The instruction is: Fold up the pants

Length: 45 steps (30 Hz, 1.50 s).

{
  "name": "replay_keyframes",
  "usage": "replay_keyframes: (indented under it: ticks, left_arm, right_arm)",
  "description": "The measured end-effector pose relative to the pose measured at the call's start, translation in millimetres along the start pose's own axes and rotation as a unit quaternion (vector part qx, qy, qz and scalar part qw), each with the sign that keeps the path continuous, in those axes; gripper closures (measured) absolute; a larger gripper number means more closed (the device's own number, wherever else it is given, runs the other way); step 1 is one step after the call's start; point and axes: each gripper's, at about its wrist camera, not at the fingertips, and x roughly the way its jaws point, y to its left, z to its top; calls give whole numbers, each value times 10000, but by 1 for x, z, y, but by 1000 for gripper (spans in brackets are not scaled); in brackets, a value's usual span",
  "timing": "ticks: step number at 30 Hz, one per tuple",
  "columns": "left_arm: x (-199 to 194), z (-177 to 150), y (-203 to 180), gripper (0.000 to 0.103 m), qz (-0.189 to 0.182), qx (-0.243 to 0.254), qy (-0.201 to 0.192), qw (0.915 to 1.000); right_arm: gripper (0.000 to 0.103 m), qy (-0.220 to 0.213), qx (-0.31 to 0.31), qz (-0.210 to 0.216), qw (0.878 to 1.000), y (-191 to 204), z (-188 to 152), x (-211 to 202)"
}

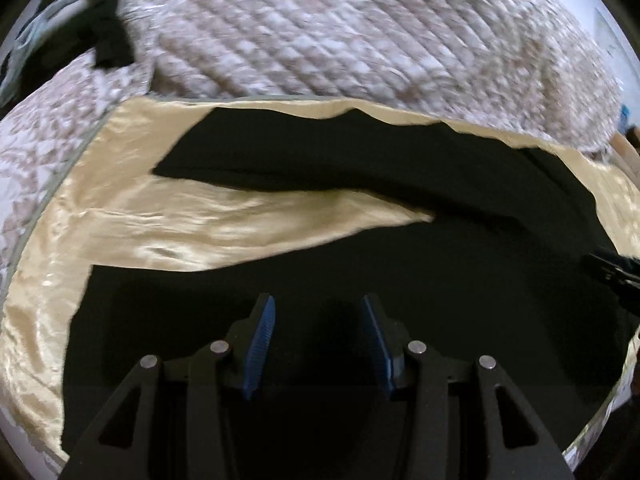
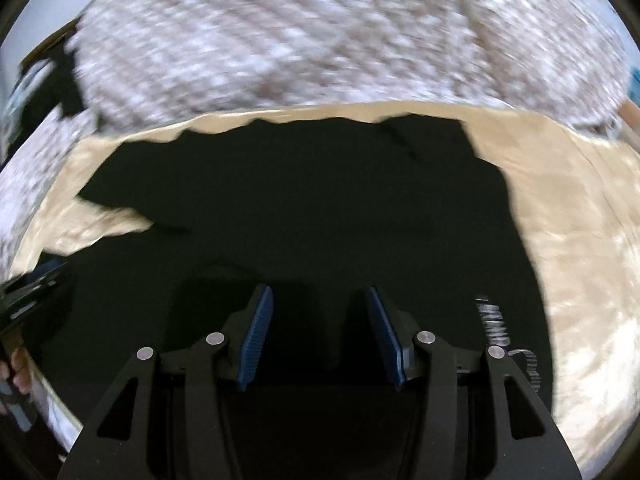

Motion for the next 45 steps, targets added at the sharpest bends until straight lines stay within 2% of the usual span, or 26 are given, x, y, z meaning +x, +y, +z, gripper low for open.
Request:
replay_keyframes:
  ticks: [3, 6, 17, 19, 21, 23, 30, 35, 41, 45]
  left_arm:
    - [9, -4, -7, 55, -13, 63, 132, 9999]
    - [6, -5, -10, 54, 43, 91, 71, 9999]
    - [0, 2, -6, 54, -173, 47, 88, 9998]
    - [-1, 12, -4, 53, -208, 62, 51, 9998]
    - [-2, 24, 0, 48, -214, 93, -4, 9997]
    - [1, 38, 3, 45, -244, 95, -57, 9996]
    - [42, 109, 13, 39, -377, 188, -103, 9991]
    - [89, 154, 20, 36, -321, 91, -53, 9994]
    - [141, 184, 14, 33, -367, -4, 135, 9992]
    - [171, 190, 0, 30, -241, 161, 298, 9991]
  right_arm:
    - [53, 126, -316, 75, 9994, 19, -5, 11]
    - [53, 404, -444, 23, 9982, 26, -9, 26]
    - [53, 256, -342, 191, 9989, 29, -4, 17]
    - [48, 271, -332, 243, 9988, 27, -1, 16]
    - [41, 242, -359, 289, 9986, 26, 6, 14]
    - [39, 240, -390, 324, 9984, 23, 17, 13]
    - [39, 120, -89, 420, 9990, -9, 73, 27]
    - [39, 194, 147, 460, 9986, -31, 117, 62]
    - [38, 387, 265, 335, 9983, -46, 154, 114]
    - [38, 491, 133, 245, 9984, -40, 168, 144]
